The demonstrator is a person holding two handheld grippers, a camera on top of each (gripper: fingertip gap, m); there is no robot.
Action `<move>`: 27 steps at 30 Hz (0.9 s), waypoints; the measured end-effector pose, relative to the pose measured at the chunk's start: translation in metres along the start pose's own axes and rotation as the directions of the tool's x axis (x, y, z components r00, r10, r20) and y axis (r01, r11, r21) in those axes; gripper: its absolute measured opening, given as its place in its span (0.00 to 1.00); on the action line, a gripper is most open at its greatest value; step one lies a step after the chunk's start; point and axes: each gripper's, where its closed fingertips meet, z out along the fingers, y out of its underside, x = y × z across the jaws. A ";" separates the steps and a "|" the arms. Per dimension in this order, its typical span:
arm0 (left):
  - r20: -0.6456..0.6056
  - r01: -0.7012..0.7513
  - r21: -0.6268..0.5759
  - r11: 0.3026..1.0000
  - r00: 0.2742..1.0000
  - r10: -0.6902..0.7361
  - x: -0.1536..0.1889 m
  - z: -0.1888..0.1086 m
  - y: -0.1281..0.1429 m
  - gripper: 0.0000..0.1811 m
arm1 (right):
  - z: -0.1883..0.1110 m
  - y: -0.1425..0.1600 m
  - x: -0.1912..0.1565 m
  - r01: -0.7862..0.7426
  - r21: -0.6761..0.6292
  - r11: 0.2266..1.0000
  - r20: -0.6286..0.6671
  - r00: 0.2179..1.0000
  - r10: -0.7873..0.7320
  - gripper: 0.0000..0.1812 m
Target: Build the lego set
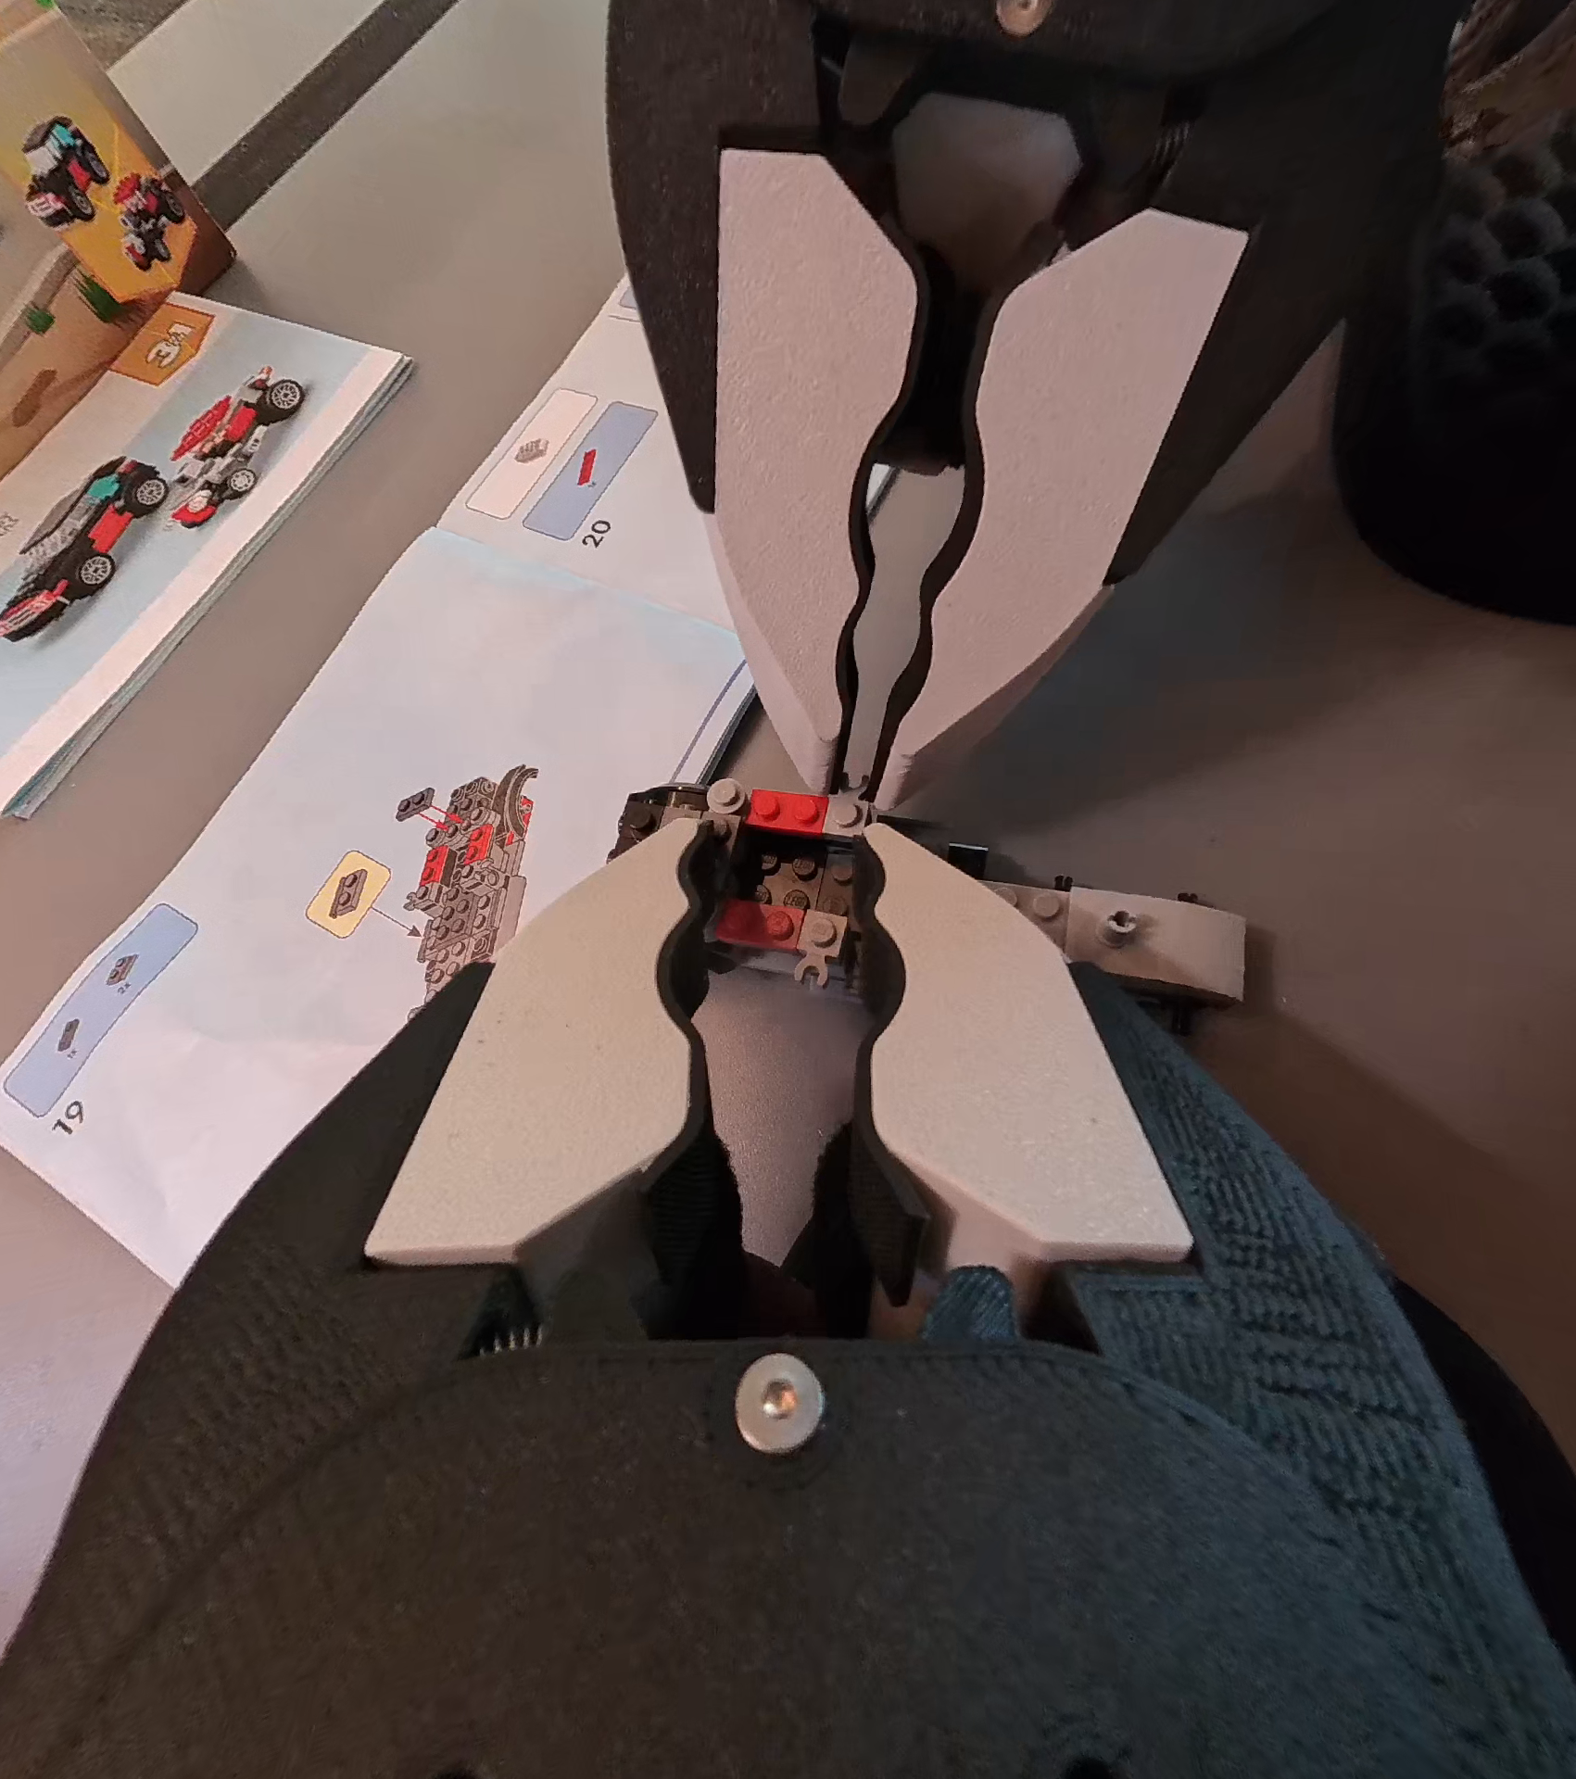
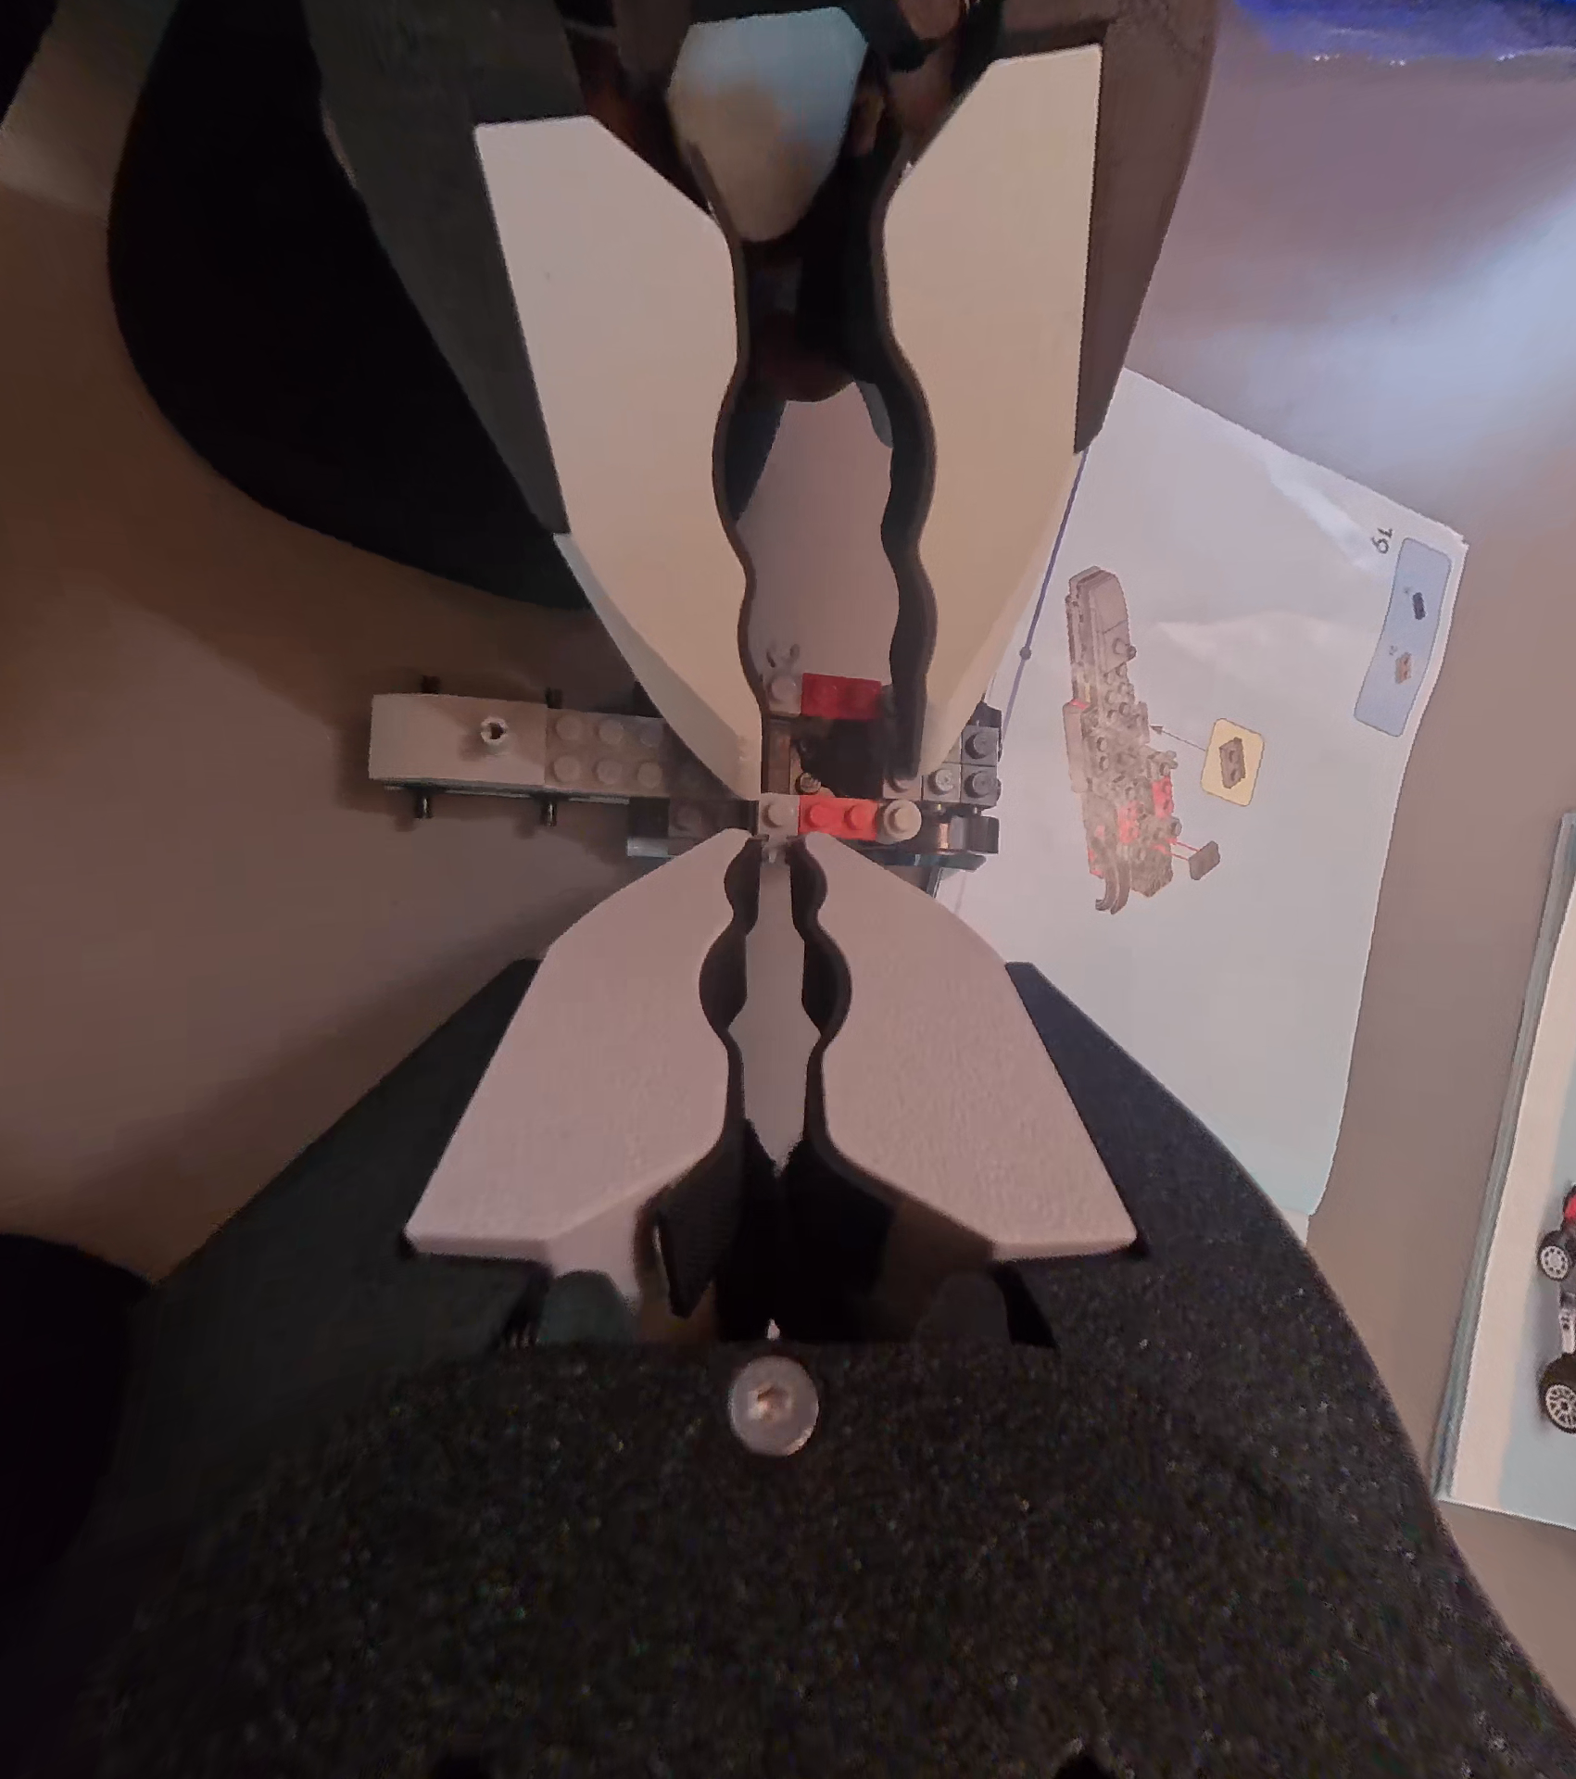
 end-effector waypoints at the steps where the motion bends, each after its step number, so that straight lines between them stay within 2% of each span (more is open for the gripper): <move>1: 0.000 0.001 0.000 1.000 1.000 -0.001 0.000 0.000 0.000 0.15 | 0.000 0.000 0.000 0.012 -0.003 1.000 0.003 1.000 -0.012 0.03; 5: -0.006 0.010 0.002 1.000 1.000 -0.010 0.000 0.000 0.000 0.15 | 0.000 0.000 0.000 0.063 -0.012 0.998 0.019 0.998 -0.062 0.03; 6: 0.008 0.017 0.002 1.000 1.000 -0.017 -0.002 -0.001 0.000 0.09 | 0.000 0.000 -0.001 0.076 -0.011 0.997 0.029 0.997 -0.076 0.03; 8: 0.020 0.033 0.008 0.999 0.999 -0.033 -0.005 -0.001 0.000 0.06 | 0.000 -0.001 -0.003 0.096 -0.005 0.995 0.052 0.994 -0.095 0.03; 13: -0.017 0.014 0.002 1.000 1.000 -0.014 0.000 -0.002 0.000 0.16 | 0.000 0.000 0.001 0.053 -0.003 0.999 0.027 0.998 -0.053 0.03; 16: -0.059 0.016 0.059 0.998 0.998 -0.012 0.004 -0.011 -0.009 0.18 | -0.001 -0.005 -0.001 0.016 0.039 0.999 0.017 1.000 -0.016 0.07; 21: -0.071 0.053 0.082 0.995 0.996 -0.047 0.000 -0.034 -0.003 0.12 | -0.010 -0.009 0.003 -0.102 0.183 0.978 -0.014 0.994 0.106 0.03; 24: -0.073 0.031 0.075 0.997 0.997 -0.025 0.002 -0.032 -0.001 0.05 | -0.009 -0.013 0.002 -0.151 0.241 0.959 -0.001 0.988 0.156 0.02; 27: -0.061 0.000 0.033 0.999 0.998 0.002 0.003 -0.024 0.002 0.04 | -0.005 -0.012 0.004 -0.165 0.238 0.957 -0.015 0.985 0.173 0.02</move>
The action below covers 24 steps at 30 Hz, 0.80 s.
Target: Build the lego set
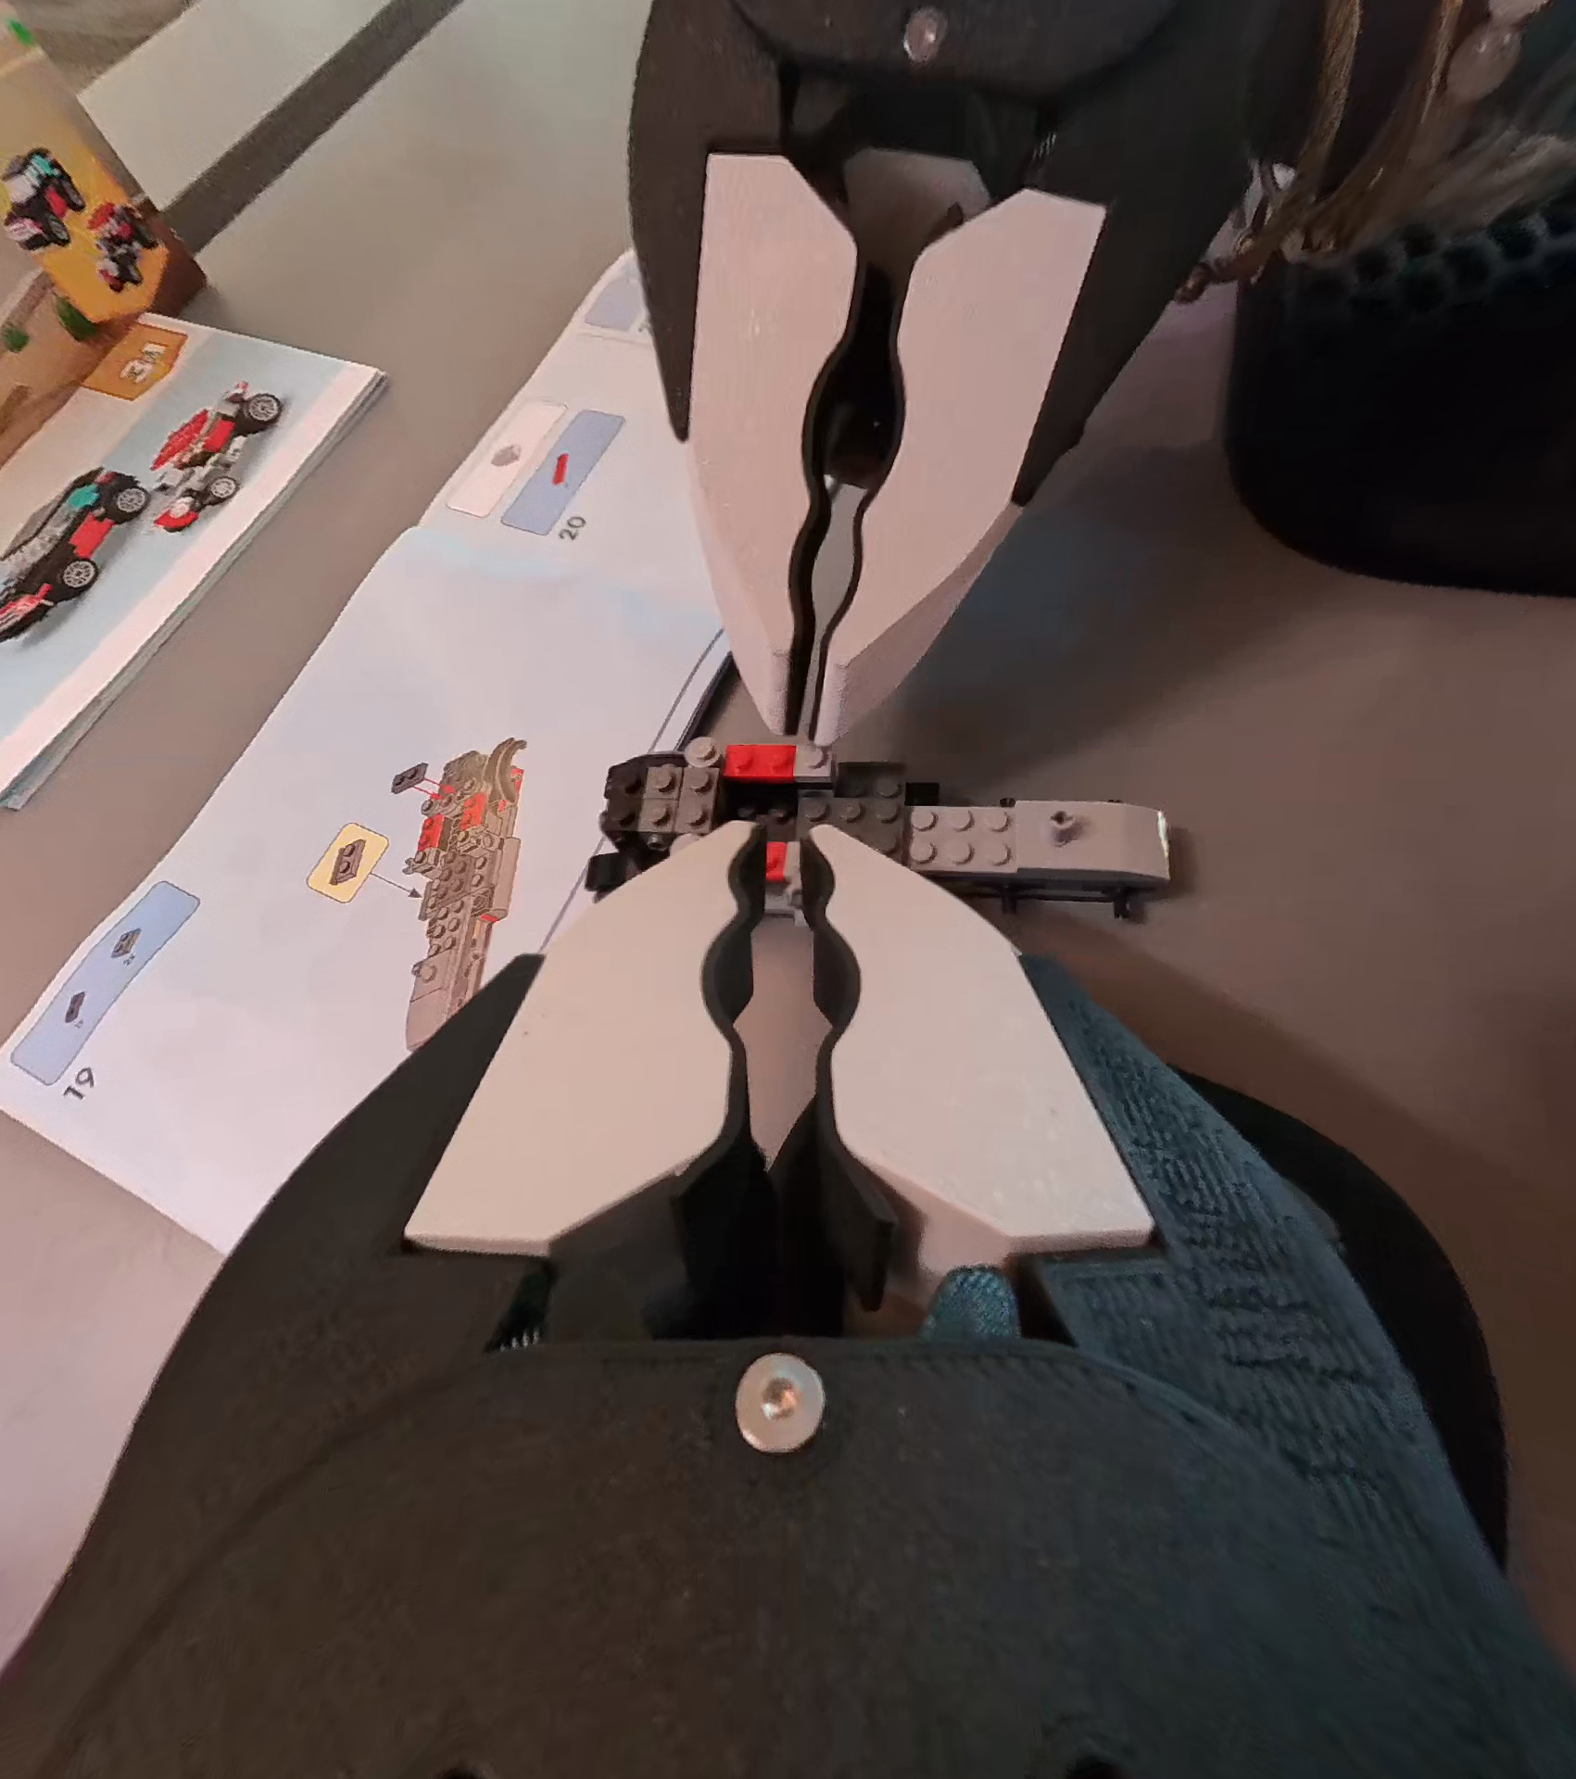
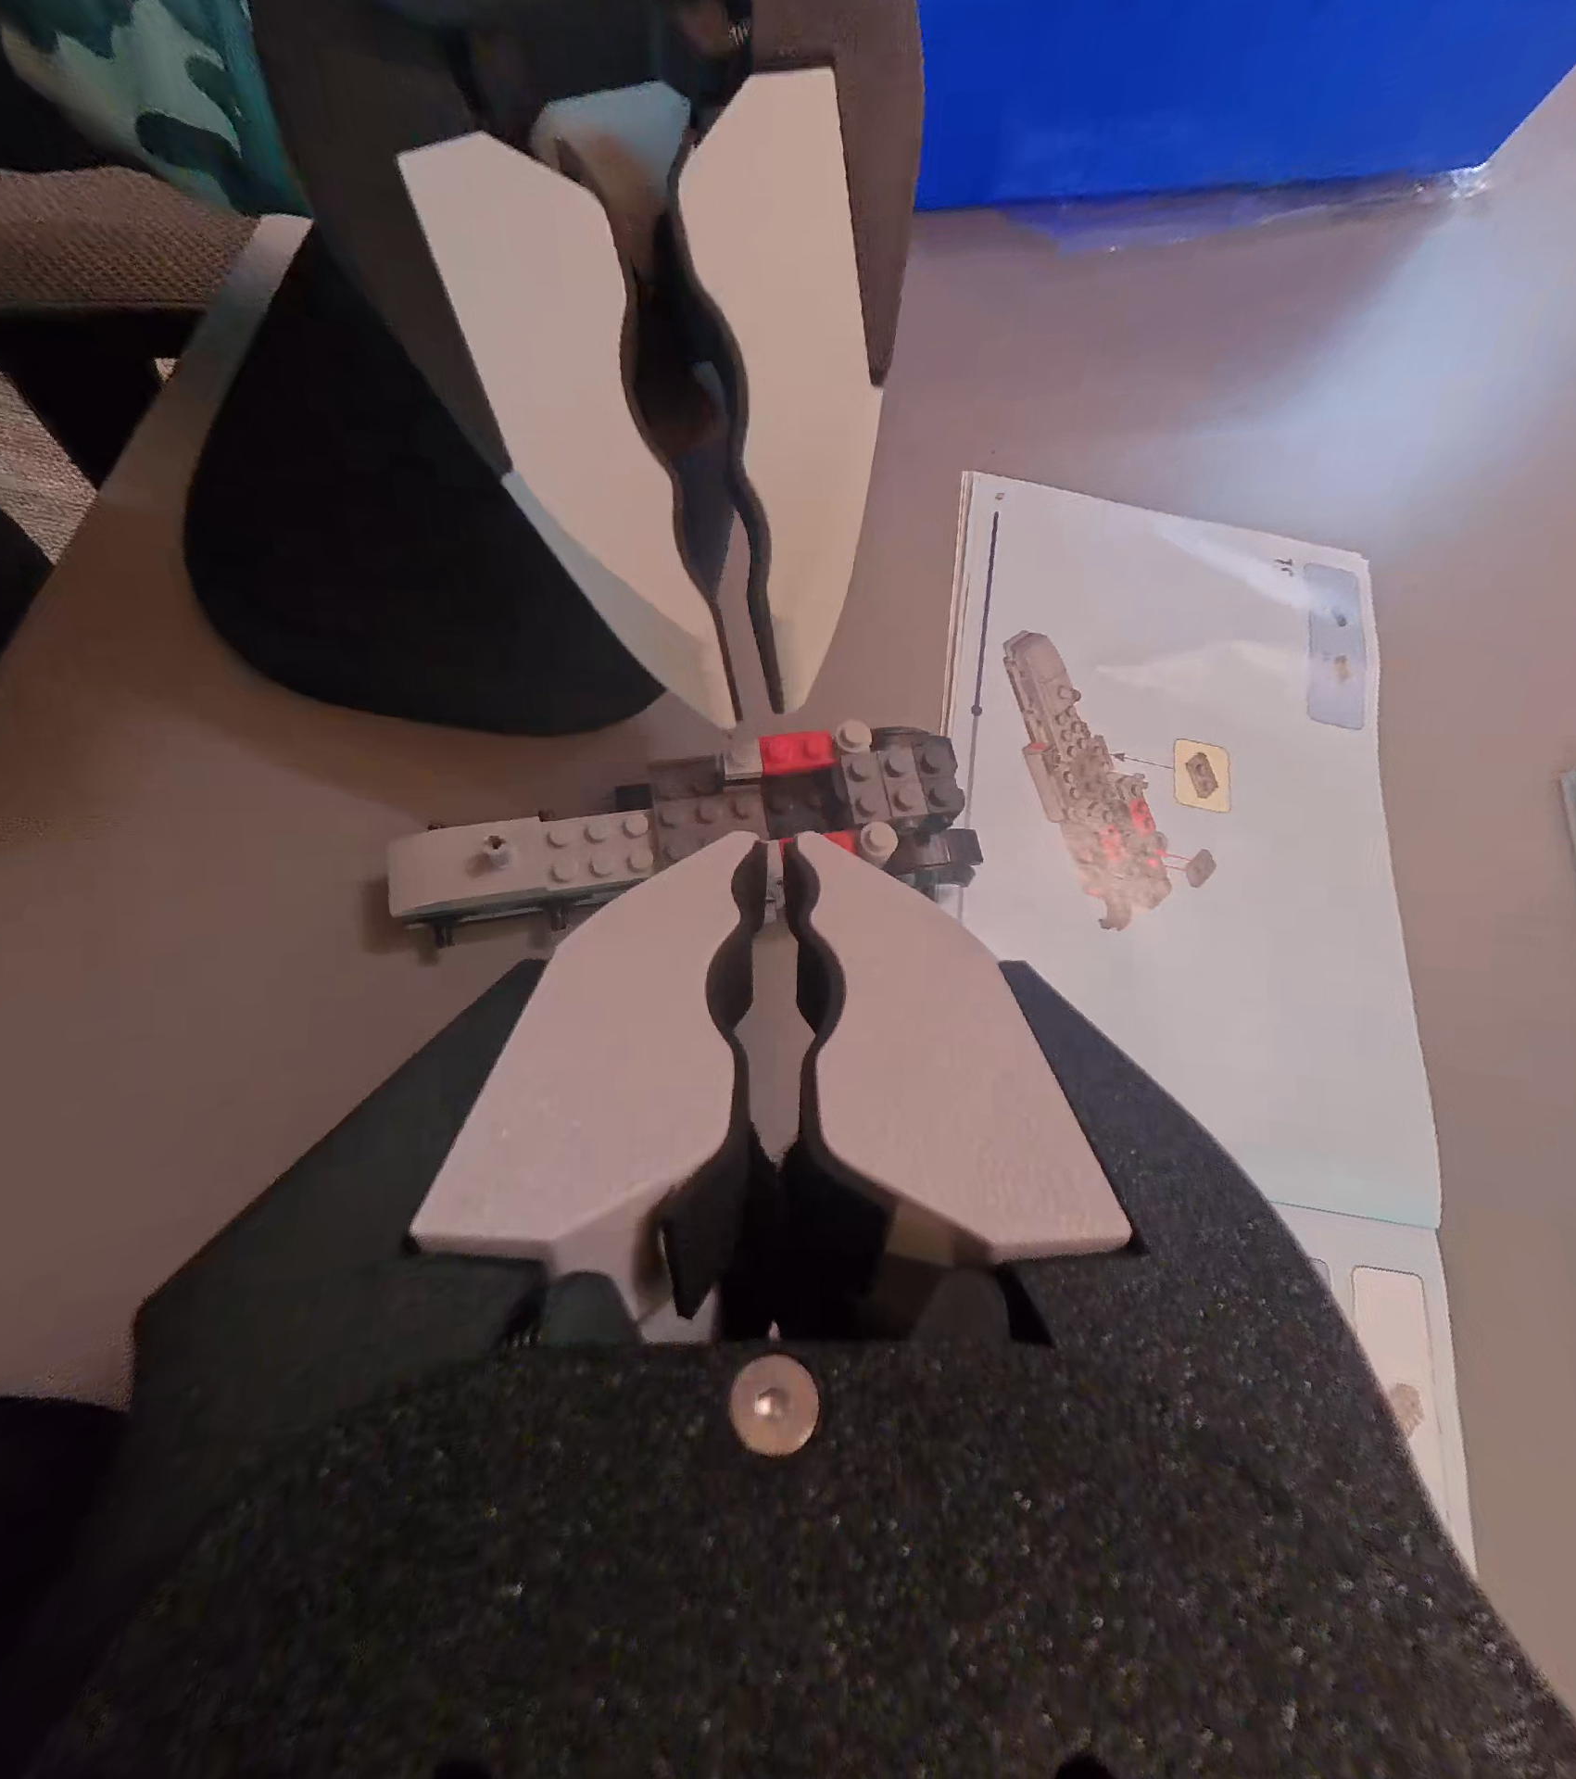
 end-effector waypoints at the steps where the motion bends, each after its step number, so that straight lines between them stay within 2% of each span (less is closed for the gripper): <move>1: -0.004 -0.008 -0.014 1.000 1.000 0.008 0.001 0.002 0.001 0.04 | 0.001 0.000 -0.001 -0.004 0.000 1.000 0.008 1.000 0.004 0.02; 7: 0.012 -0.002 -0.057 0.998 1.000 0.003 0.003 0.001 0.006 0.10 | 0.002 -0.011 -0.005 0.015 0.025 1.000 -0.015 1.000 -0.015 0.07; 9: 0.011 0.005 -0.093 0.996 1.000 -0.004 0.005 0.000 0.013 0.11 | 0.009 -0.009 -0.007 0.025 -0.028 0.999 -0.034 0.999 -0.026 0.08; 12: 0.007 -0.003 -0.118 0.993 1.000 0.003 0.007 0.004 0.020 0.10 | 0.019 -0.001 -0.006 0.036 -0.104 0.994 -0.052 0.998 -0.042 0.06; 18: 0.032 -0.001 -0.111 0.994 0.999 0.005 0.005 0.004 0.019 0.04 | 0.023 -0.004 -0.008 0.009 -0.080 0.997 -0.039 0.999 -0.012 0.04; 24: 0.040 0.018 -0.109 0.994 0.999 -0.014 0.004 0.004 0.019 0.04 | 0.024 -0.004 -0.008 0.005 -0.077 0.997 -0.036 0.999 -0.008 0.03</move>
